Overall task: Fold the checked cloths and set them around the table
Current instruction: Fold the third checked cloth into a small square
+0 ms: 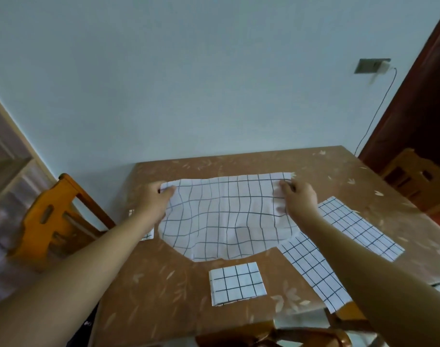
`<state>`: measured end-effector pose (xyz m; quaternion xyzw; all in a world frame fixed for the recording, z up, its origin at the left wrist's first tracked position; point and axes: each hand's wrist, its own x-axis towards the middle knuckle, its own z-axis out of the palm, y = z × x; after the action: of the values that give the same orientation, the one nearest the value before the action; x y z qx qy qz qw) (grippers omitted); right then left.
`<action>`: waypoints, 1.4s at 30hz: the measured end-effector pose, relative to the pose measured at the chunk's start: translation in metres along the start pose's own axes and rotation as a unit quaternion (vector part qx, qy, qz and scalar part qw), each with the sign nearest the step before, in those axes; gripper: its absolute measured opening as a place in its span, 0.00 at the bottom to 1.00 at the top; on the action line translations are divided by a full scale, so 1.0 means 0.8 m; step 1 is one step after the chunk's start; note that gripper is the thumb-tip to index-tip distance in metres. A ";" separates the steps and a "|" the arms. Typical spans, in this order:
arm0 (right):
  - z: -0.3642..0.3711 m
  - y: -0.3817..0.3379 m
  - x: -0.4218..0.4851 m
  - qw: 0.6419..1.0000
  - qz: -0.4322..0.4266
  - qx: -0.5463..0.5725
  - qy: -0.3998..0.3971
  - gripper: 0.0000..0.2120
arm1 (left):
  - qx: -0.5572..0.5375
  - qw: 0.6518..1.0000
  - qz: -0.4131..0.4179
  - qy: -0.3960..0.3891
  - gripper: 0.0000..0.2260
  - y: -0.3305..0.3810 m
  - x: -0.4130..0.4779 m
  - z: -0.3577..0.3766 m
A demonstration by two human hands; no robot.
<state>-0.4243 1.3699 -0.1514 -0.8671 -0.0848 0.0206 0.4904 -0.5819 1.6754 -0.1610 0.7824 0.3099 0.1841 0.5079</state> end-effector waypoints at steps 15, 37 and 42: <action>0.082 -0.055 -0.090 0.978 -0.143 -0.067 -0.133 0.15 | -0.145 0.976 -0.025 -0.161 0.17 0.053 -0.058 0.096; 0.087 -0.030 -0.085 0.988 -0.027 0.060 -0.142 0.21 | -0.075 0.993 0.052 -0.076 0.08 0.042 -0.045 0.067; 0.063 -0.013 -0.044 0.988 0.085 0.113 -0.068 0.22 | -0.026 0.981 0.146 -0.121 0.14 0.047 -0.032 0.036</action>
<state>-0.4659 1.4118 -0.1705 -0.8066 -0.0408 0.1312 0.5748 -0.5723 1.6274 -0.1382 0.8224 0.1237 0.1680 0.5293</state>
